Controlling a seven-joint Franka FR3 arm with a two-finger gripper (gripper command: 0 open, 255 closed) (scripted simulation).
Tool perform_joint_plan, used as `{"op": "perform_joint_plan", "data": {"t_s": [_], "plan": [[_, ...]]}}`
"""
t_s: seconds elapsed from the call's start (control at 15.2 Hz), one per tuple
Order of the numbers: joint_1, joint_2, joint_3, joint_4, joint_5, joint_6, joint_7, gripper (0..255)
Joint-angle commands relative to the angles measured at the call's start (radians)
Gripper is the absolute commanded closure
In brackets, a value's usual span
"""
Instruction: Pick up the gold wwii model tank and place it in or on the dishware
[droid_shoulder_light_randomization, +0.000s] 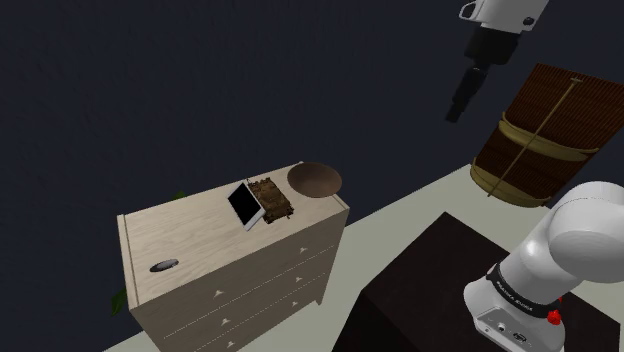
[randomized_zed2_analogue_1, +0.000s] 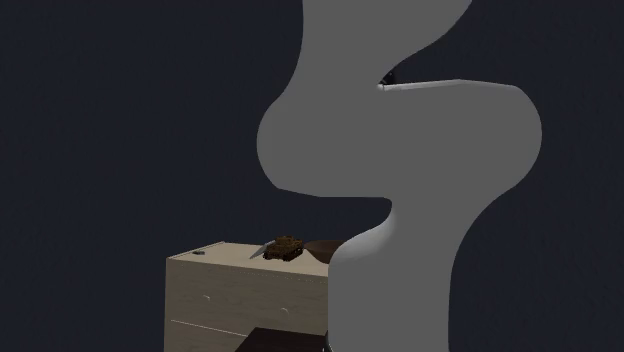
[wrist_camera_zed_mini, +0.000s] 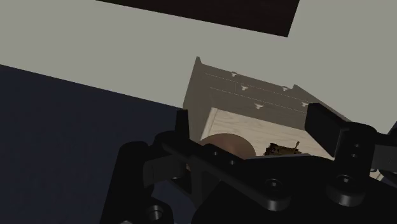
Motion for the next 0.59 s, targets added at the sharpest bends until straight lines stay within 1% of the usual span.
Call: {"op": "perform_joint_plan", "data": {"t_s": [0.0,0.26,0.53], "plan": [[0.0,0.0,0.0,0.0,0.0,0.0,0.0,0],[0.015,0.085,0.056,-0.029,0.031,0.125,0.047,0],[0.026,0.19,0.113,-0.035,0.052,0.249,0.094,0]]}}
